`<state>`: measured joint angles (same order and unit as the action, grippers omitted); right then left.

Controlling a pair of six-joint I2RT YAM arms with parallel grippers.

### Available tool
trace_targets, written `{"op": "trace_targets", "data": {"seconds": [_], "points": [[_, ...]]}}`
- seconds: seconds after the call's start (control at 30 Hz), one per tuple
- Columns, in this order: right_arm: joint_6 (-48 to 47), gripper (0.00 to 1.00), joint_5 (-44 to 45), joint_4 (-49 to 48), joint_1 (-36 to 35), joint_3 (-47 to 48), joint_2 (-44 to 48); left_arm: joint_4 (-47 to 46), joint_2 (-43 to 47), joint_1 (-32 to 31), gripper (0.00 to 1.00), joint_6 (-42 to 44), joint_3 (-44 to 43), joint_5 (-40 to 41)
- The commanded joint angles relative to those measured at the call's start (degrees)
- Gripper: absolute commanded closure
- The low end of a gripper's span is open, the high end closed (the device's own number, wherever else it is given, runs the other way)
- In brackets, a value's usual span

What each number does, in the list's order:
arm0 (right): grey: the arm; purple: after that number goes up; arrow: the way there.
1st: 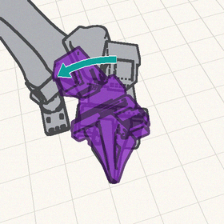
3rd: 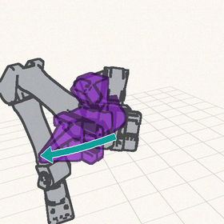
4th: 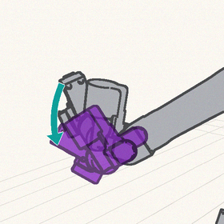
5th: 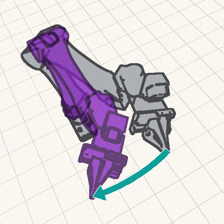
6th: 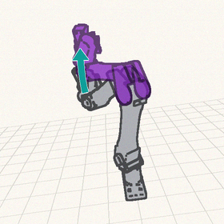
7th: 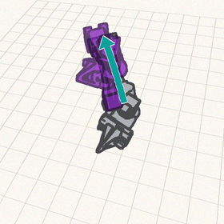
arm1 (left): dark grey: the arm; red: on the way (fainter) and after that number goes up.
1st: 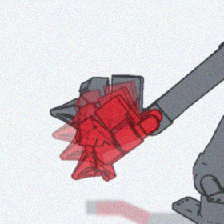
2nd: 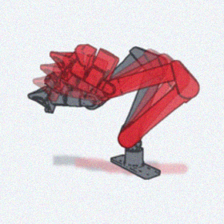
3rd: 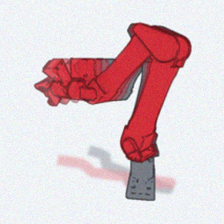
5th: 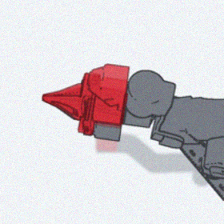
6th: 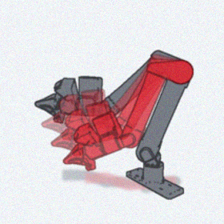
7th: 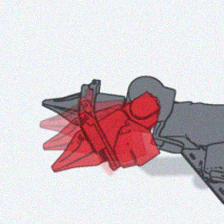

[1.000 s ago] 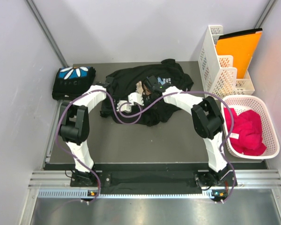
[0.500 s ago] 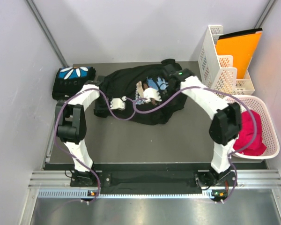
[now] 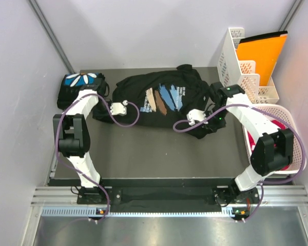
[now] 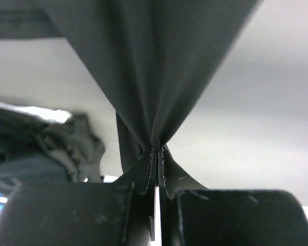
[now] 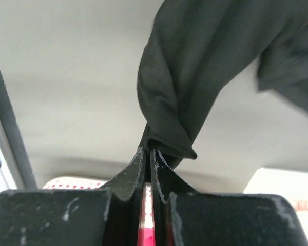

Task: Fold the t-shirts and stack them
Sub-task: Flatten the tshirt out

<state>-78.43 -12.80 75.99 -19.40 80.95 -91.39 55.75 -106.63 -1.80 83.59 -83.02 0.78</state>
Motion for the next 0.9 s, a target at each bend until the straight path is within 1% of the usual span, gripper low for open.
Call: {"op": "trace_targets", "data": {"seconds": [0.0, 0.23, 0.4, 0.53, 0.63, 0.73, 0.77, 0.8, 0.87], "points": [[-4.61, 1.00, 6.11, 4.34, 4.62, -2.02, 4.82, 2.35, 2.22, 2.84, 1.00, 2.45, -3.46, 1.24], [-9.45, 1.00, 11.03, 4.44, 10.60, -5.35, 7.19, 2.17, 2.04, 5.14, 1.00, 3.68, -3.72, 1.51], [-11.82, 1.00, 11.83, 5.83, 12.19, -5.36, 7.02, 2.17, 2.04, 5.41, 1.00, 3.86, -3.81, 1.51], [-13.94, 1.00, 9.90, 7.60, 11.75, -2.56, 6.84, 2.17, 1.95, 5.41, 1.00, 4.12, -3.90, 0.55], [-15.26, 1.00, 5.95, 7.51, 9.48, -0.01, 6.41, 2.09, 1.95, 5.06, 1.00, 4.38, -3.73, -0.51], [-14.38, 0.99, 4.19, 2.96, 6.06, -1.04, 5.18, 1.82, 1.95, 4.18, 1.00, 4.39, -3.55, -0.51], [-14.20, 1.00, 4.18, 0.94, 5.34, -2.19, 5.09, 1.65, 1.95, 4.09, 1.00, 4.39, -3.55, -2.69], [-13.16, 1.00, 4.36, -5.00, 4.55, -5.85, 5.26, 1.39, 1.86, 3.74, 1.00, 4.56, -3.46, -3.06], [-13.67, 1.00, 4.54, -9.08, 2.62, -9.56, 5.44, 0.95, 1.95, 2.69, 1.00, 4.56, -2.94, -3.67]]}}
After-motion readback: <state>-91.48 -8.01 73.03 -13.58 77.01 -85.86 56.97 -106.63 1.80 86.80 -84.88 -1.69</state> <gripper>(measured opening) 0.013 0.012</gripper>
